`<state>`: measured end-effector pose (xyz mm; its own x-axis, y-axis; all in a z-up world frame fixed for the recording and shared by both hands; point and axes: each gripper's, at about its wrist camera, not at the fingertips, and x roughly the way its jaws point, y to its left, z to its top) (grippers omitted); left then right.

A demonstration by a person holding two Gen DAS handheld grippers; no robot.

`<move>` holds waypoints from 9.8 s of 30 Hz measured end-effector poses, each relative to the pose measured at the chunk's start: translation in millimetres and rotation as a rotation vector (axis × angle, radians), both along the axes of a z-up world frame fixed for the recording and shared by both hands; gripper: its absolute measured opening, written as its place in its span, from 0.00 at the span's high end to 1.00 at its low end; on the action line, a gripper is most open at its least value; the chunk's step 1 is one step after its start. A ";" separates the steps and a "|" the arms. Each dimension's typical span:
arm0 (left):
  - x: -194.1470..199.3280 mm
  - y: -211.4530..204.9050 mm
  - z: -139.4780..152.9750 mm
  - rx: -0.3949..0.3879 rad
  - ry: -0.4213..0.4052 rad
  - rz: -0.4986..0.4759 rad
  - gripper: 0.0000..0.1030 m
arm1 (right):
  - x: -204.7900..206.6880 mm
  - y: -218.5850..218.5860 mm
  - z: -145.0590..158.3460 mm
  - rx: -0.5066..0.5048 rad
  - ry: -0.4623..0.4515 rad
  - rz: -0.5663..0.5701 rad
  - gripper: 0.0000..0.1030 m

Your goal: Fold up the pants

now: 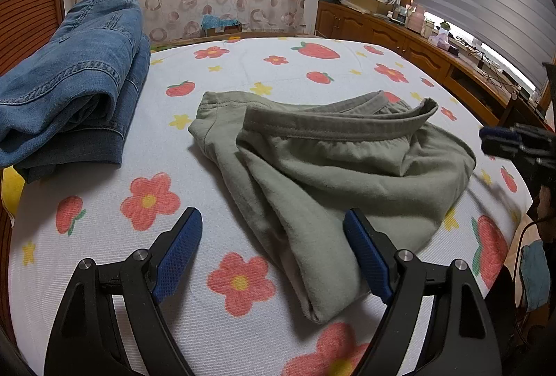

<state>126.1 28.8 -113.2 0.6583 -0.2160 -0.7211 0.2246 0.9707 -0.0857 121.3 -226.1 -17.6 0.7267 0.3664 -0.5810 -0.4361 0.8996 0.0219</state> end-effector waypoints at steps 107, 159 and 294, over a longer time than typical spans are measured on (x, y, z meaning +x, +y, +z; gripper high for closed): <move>22.1 11.3 28.1 -0.082 -0.066 -0.019 0.57 | 83.0 48.8 -23.3 -0.016 0.089 -0.002 0.50; 38.5 0.2 46.0 0.016 -0.102 -0.014 0.73 | 122.7 69.7 -8.4 -0.040 0.059 -0.072 0.93; 40.0 9.7 4.0 0.012 0.050 0.049 0.17 | 98.8 43.2 -18.6 -0.023 0.116 -0.058 0.51</move>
